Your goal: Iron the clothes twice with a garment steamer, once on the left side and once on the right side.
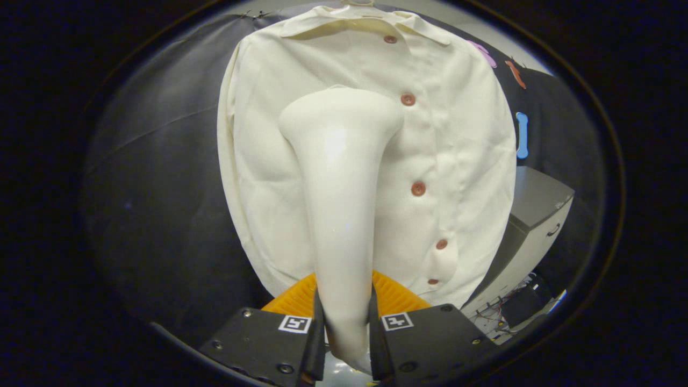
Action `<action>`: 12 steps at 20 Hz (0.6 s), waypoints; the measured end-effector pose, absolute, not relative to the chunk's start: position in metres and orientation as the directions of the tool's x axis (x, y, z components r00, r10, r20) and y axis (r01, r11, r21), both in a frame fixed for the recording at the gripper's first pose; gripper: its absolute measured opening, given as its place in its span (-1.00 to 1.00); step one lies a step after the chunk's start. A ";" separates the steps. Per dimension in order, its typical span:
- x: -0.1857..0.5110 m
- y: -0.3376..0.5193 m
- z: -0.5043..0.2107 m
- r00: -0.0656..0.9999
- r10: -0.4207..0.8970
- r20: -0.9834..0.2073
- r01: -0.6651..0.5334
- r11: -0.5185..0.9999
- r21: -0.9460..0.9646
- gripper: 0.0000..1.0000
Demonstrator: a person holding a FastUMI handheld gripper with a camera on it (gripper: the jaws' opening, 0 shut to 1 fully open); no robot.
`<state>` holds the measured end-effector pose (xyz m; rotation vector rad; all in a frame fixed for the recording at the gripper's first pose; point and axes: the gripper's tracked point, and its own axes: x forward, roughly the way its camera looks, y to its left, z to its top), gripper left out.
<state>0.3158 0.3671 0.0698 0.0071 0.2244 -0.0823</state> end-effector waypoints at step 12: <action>0.308 0.364 -0.016 0.922 -0.072 -0.380 0.079 0.997 0.003 -0.33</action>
